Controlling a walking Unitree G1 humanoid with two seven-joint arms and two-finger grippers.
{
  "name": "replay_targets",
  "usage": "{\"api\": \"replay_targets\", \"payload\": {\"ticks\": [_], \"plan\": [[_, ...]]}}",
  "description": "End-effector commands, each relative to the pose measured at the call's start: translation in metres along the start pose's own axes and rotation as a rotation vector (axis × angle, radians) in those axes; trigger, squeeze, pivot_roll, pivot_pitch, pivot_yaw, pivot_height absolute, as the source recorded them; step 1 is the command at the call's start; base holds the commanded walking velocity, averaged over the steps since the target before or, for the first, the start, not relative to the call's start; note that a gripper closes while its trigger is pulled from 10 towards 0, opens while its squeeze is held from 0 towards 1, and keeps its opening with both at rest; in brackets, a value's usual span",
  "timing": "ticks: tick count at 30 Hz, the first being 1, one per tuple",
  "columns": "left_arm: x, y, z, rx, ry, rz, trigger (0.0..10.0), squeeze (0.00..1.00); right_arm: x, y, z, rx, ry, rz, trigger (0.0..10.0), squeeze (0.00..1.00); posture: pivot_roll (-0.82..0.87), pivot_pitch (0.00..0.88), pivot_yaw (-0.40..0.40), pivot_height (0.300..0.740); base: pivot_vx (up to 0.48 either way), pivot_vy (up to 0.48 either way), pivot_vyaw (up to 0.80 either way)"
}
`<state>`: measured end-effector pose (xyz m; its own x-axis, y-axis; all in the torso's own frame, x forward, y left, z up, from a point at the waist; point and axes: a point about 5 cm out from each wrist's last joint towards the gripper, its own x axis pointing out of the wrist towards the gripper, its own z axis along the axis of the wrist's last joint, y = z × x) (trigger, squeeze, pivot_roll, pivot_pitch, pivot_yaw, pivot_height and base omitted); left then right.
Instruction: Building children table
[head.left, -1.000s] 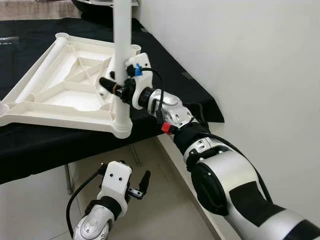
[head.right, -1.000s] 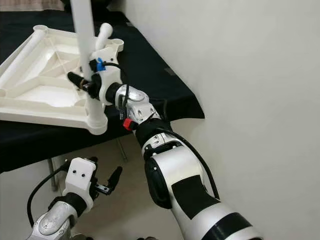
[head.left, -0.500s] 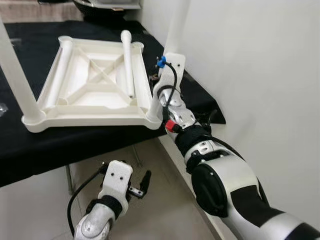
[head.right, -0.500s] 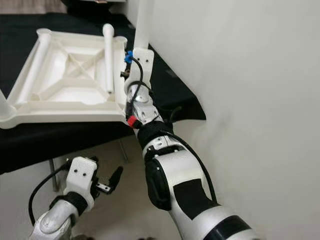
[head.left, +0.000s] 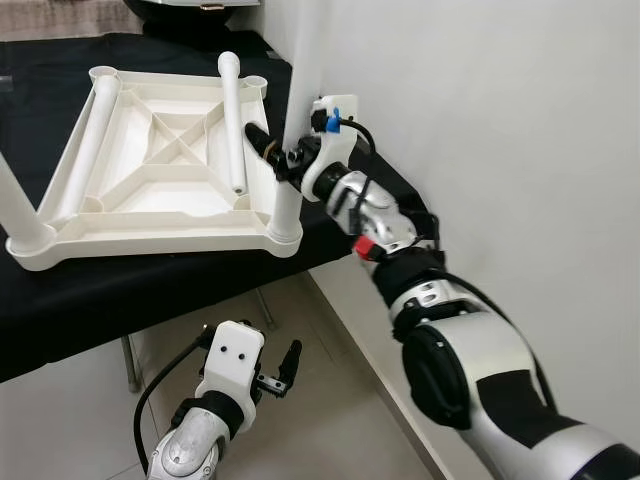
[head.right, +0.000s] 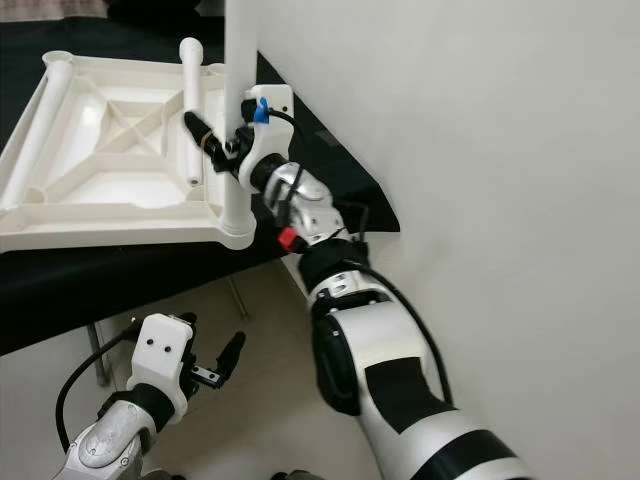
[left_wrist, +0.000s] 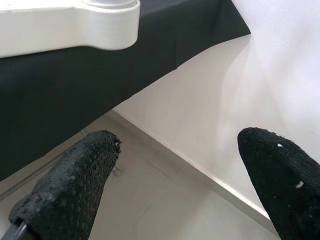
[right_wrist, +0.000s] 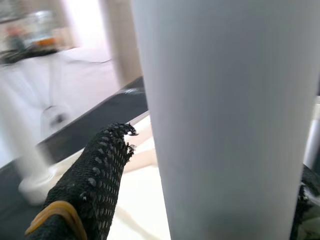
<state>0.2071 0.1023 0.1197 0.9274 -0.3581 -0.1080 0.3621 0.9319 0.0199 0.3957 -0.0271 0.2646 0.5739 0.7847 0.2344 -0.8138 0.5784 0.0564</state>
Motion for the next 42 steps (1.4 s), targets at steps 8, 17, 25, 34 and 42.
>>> {"api": "replay_targets", "payload": {"ticks": [8,17,25,34,42], "plan": [[-0.003,-0.004,-0.006,-0.017,0.026,-0.011,10.0,0.00,0.006,0.030,-0.009,0.033,0.106,0.426,10.0,0.00,0.12,0.120,-0.179,0.740,0.000,0.000,0.00],[-0.004,-0.005,-0.006,-0.019,0.022,-0.004,10.0,0.00,0.024,0.041,-0.014,-0.017,0.129,0.272,0.0,0.00,0.14,0.112,-0.192,0.740,0.000,0.000,0.00],[-0.006,-0.006,-0.006,-0.029,0.018,-0.001,10.0,0.00,0.023,0.018,-0.015,-0.029,0.101,-0.179,0.0,0.00,0.12,0.104,-0.182,0.740,0.000,0.000,0.00],[-0.005,-0.005,-0.006,-0.022,0.022,-0.004,10.0,0.00,-0.015,-0.029,-0.023,0.032,0.090,-0.992,0.0,0.00,0.12,0.103,-0.180,0.740,0.000,0.000,0.00],[-0.004,-0.004,-0.007,-0.013,0.030,-0.004,10.0,0.00,-0.004,-0.015,-0.024,0.084,0.066,-1.016,10.0,0.00,0.13,0.103,-0.176,0.740,0.000,0.000,0.00]]}}
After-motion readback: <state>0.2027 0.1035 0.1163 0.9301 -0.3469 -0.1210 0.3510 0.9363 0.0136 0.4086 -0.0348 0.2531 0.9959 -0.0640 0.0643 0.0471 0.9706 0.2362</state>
